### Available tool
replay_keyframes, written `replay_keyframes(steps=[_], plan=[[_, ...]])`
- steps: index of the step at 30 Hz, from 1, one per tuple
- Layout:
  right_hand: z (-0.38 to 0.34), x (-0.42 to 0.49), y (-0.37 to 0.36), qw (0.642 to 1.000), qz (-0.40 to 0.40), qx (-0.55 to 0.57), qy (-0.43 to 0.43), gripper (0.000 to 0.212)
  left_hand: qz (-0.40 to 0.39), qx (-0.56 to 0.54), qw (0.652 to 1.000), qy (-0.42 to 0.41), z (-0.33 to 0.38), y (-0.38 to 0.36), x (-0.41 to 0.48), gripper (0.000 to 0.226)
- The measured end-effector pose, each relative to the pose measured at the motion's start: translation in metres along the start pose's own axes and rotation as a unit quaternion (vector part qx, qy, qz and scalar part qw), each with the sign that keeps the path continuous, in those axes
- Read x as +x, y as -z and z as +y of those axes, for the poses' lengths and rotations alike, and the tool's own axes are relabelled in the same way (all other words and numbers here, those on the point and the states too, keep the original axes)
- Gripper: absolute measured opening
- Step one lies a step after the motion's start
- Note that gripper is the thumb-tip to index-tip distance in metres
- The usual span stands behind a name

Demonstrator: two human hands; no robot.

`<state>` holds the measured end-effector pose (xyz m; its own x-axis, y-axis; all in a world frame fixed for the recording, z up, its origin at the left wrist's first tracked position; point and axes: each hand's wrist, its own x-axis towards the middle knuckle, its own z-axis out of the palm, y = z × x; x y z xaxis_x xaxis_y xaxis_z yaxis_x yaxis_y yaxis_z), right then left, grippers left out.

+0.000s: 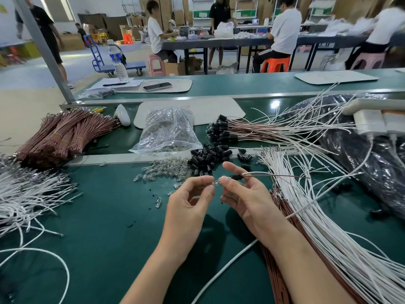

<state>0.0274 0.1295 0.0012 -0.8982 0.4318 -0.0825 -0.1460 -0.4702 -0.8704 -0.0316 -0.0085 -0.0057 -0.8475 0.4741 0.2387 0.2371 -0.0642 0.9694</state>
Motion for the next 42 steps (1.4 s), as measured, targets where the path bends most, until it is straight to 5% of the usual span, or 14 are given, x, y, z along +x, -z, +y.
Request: replay_keyframes(steps=[12, 42], plan=[[0.003, 0.001, 0.002, 1.0, -0.004, -0.002, -0.007, 0.038, 0.006, 0.097, 0.993, -0.062, -0.002, 0.0, -0.002, 0.017], [0.005, 0.001, 0.004, 0.997, -0.025, 0.066, -0.042, 0.013, 0.015, 0.126, 0.985, -0.116, -0.01, 0.001, 0.0, 0.029]])
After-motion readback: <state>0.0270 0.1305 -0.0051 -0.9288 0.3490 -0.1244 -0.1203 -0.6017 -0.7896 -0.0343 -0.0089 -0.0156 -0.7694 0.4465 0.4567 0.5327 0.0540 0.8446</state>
